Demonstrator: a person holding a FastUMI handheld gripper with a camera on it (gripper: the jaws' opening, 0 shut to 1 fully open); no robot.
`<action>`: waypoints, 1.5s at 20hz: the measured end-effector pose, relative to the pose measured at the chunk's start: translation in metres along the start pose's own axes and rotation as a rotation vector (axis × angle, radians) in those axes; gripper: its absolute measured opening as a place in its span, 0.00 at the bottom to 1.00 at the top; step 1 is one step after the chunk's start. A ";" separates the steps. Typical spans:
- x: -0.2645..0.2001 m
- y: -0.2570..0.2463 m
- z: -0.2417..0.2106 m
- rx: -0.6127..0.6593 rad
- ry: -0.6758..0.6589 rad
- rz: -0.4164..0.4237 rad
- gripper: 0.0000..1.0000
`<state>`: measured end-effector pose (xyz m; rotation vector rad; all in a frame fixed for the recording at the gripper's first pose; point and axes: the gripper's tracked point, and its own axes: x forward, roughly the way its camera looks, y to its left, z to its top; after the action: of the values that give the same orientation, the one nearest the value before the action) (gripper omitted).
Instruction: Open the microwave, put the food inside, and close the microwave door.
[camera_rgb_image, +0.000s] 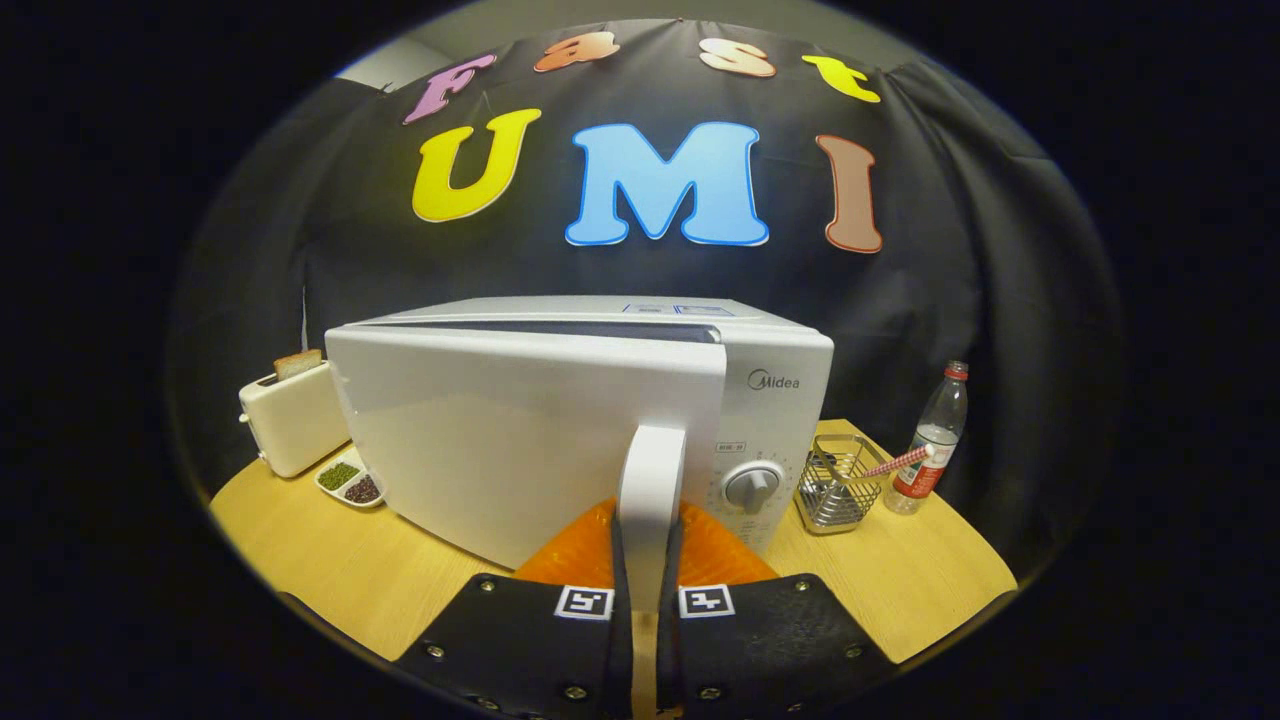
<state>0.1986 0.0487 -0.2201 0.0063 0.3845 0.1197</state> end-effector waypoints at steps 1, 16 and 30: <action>-0.006 0.003 -0.001 -0.002 0.003 0.004 0.10; -0.100 0.064 -0.022 -0.025 0.044 0.082 0.38; -0.168 0.136 -0.041 -0.025 0.033 0.133 0.38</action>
<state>0.0126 0.1633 -0.1916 0.0049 0.4156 0.2563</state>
